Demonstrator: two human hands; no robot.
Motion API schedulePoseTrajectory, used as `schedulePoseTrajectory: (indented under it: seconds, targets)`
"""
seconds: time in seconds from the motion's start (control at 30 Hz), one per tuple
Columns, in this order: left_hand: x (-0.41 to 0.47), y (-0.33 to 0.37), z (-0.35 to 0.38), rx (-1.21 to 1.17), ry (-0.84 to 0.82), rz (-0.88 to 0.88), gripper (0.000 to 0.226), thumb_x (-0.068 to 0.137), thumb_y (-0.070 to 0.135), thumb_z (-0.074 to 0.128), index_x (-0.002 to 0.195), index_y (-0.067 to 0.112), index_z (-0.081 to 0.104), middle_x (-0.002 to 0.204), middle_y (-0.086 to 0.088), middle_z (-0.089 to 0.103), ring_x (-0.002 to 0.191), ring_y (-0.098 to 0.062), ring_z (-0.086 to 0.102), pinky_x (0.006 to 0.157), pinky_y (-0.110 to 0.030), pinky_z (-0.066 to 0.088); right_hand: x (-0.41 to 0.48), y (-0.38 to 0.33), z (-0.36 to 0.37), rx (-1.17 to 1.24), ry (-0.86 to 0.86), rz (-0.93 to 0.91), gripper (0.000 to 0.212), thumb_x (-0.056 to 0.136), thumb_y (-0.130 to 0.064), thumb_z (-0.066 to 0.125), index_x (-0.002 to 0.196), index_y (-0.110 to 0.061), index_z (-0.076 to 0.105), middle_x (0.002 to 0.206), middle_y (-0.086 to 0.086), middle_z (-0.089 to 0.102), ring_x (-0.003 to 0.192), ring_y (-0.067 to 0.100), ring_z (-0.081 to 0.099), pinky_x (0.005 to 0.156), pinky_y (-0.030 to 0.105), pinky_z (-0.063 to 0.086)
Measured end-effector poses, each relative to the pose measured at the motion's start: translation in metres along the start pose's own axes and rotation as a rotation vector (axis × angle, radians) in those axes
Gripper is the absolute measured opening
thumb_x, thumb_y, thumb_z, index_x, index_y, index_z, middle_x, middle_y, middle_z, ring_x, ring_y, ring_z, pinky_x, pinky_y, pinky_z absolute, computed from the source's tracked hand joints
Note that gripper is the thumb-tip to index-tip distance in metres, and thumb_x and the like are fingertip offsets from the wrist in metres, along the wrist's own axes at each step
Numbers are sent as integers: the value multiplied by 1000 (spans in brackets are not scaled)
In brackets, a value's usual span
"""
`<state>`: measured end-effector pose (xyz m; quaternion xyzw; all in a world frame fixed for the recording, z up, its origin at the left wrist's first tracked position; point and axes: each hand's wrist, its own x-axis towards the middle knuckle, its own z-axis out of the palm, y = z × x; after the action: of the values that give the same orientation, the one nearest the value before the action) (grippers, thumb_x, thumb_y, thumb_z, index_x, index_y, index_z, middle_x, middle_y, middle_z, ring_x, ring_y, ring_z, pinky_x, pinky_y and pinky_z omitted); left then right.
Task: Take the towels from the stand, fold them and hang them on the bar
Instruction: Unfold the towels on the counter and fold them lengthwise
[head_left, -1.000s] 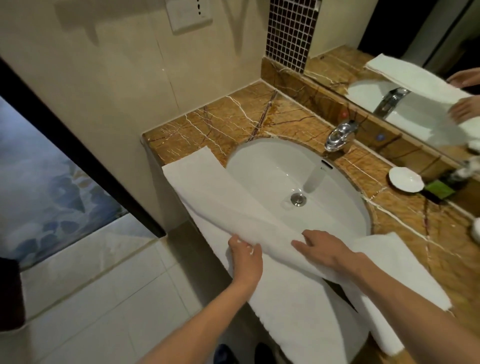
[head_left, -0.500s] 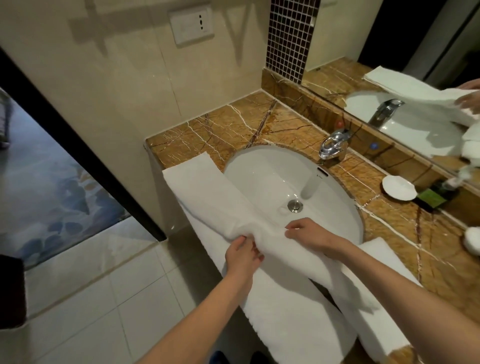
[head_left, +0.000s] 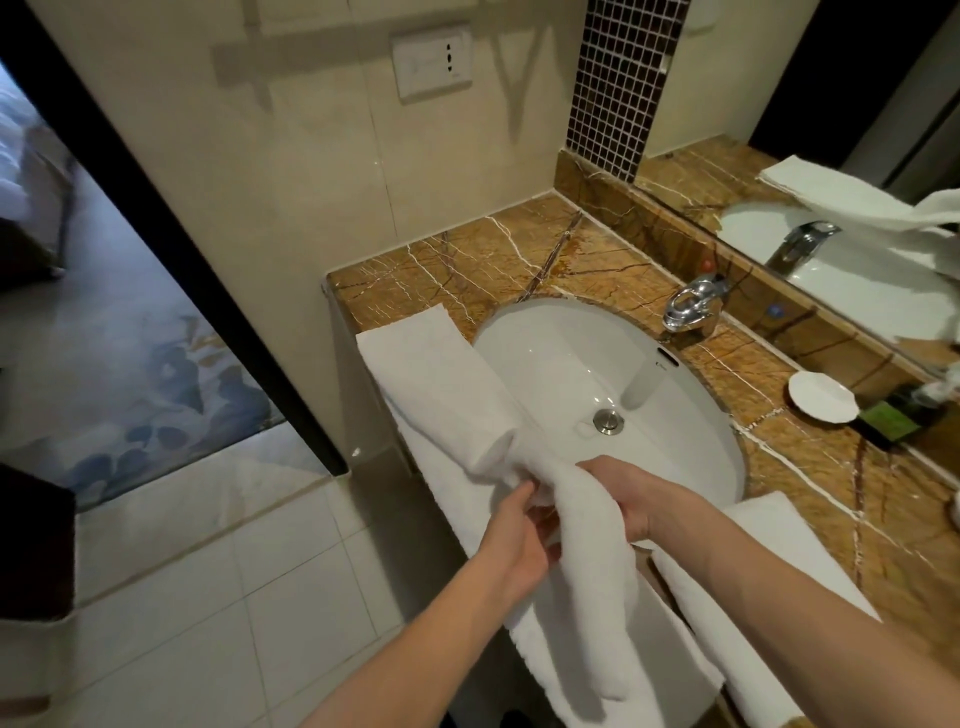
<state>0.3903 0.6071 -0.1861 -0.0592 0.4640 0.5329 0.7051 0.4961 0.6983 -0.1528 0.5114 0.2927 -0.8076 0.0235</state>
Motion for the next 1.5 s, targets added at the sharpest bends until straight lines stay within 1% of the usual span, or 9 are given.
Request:
schedulePoseTrajectory:
  seconds: [0.17,0.33,0.47,0.63,0.97,1.1,1.23,1.37,1.5]
  targets:
    - [4,2,-5,-1,36,67,37,96,25,53,121,-1,60,118,-23,64,111,-35,61,100,-47,47,-4,5,3,-47,180,-50,18,89,-4,42,101,2,53,95,21,54,83,31,54,78,40,44]
    - [3,-1,-10,-10,30,97,39,93,27,58,123,2,60,115,-21,67,106,-33,65,91,-45,52,-7,8,1,-86,219,-98,8,89,-6,47,93,-3,53,92,16,55,86,28,53,74,37,45]
    - [-4,-3,-15,38,132,167,39,89,30,61,121,8,61,106,-16,71,96,-29,70,76,-38,57,-8,10,1,-170,243,-102,11,91,-7,45,90,-4,55,77,14,60,66,24,58,56,29,49]
    - [-16,-4,-23,55,200,249,33,84,32,69,108,9,64,90,-11,75,82,-26,73,66,-37,58,-8,12,4,-267,322,-189,15,93,-10,42,90,-5,56,80,14,59,70,25,57,61,31,49]
    - [-41,0,-41,46,147,236,43,84,32,70,121,11,61,113,-10,69,104,-33,65,84,-50,55,-15,30,16,-96,395,-316,24,97,-14,43,75,-9,49,49,1,49,39,14,43,41,19,38]
    - [-48,-3,-47,116,113,236,44,79,23,76,119,12,61,107,-8,72,97,-30,69,80,-49,57,-27,46,21,-45,340,-328,28,97,-34,52,82,-10,57,58,0,57,45,13,52,46,20,43]
    - [-51,-4,-38,248,120,277,55,76,11,78,125,9,55,111,-12,69,99,-30,67,83,-48,57,-39,59,23,-140,272,-361,35,83,-30,74,101,-1,69,96,12,74,91,27,70,86,39,54]
    - [-55,-5,-28,386,211,340,58,75,15,78,126,9,50,115,-13,64,99,-30,65,84,-48,56,-49,63,19,-179,311,-397,19,84,-20,73,89,-3,65,80,8,65,72,20,61,63,30,49]
    - [-60,-5,-25,424,234,398,47,77,13,74,119,3,56,111,-17,65,96,-31,66,85,-46,56,-56,61,12,-169,343,-405,21,91,-24,65,92,-4,61,79,11,61,69,22,59,65,33,50]
